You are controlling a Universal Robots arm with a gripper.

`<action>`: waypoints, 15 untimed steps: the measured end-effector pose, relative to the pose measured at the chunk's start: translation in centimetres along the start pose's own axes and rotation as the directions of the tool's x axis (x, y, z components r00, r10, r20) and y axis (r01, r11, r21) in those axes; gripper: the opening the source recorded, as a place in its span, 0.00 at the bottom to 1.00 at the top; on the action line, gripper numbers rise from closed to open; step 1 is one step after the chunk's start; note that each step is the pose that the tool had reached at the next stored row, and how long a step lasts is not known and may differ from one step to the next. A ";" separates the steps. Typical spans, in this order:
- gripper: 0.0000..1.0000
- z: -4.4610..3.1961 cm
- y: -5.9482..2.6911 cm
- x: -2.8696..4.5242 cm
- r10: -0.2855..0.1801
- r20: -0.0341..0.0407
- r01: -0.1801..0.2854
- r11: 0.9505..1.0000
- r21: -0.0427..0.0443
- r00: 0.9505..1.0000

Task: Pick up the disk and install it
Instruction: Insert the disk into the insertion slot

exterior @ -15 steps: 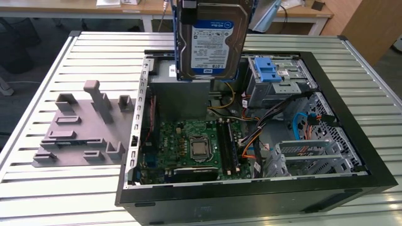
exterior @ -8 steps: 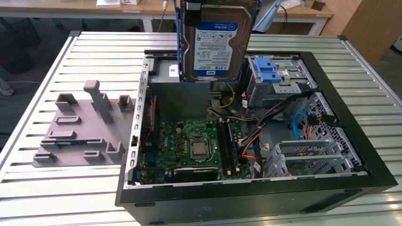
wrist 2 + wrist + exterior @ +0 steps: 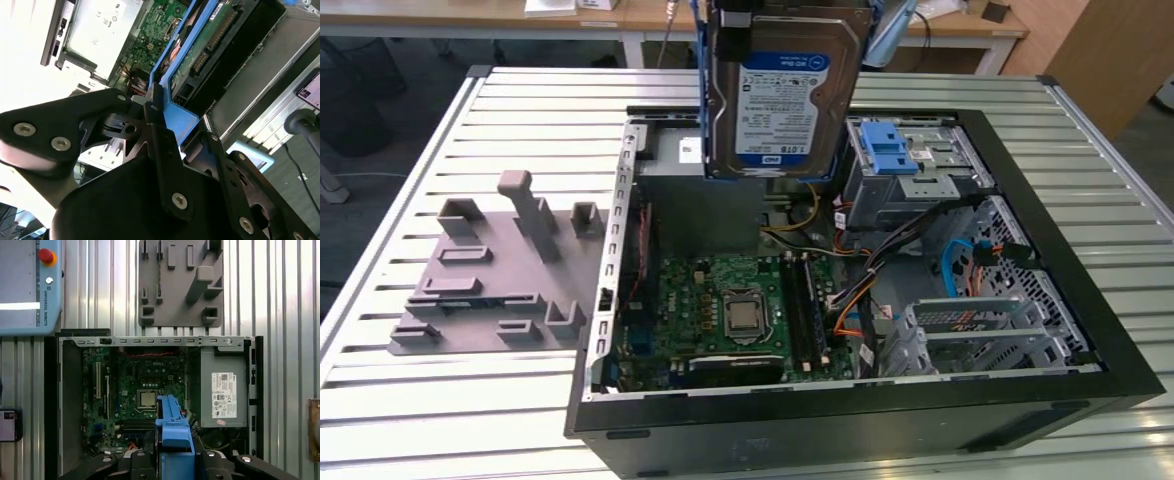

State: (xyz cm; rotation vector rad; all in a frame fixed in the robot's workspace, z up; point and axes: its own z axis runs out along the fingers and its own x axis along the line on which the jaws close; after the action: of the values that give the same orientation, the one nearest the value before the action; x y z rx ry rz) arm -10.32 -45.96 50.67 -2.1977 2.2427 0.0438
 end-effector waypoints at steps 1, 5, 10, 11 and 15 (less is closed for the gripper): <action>0.37 0.00 -0.03 0.05 0.000 0.000 0.000 1.000 0.000 1.000; 0.37 0.03 -0.16 0.32 0.000 0.000 0.000 1.000 0.000 1.000; 0.37 0.08 -0.21 0.68 0.000 0.000 0.000 1.000 0.000 1.000; 0.37 0.09 -0.21 0.80 0.000 0.000 0.000 1.000 0.000 1.000; 0.37 0.12 -0.24 1.74 0.000 0.000 0.000 1.000 0.000 1.000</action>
State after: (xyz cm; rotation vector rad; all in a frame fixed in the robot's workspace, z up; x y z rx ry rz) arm -10.12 -47.70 50.51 -2.1977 2.2428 0.0438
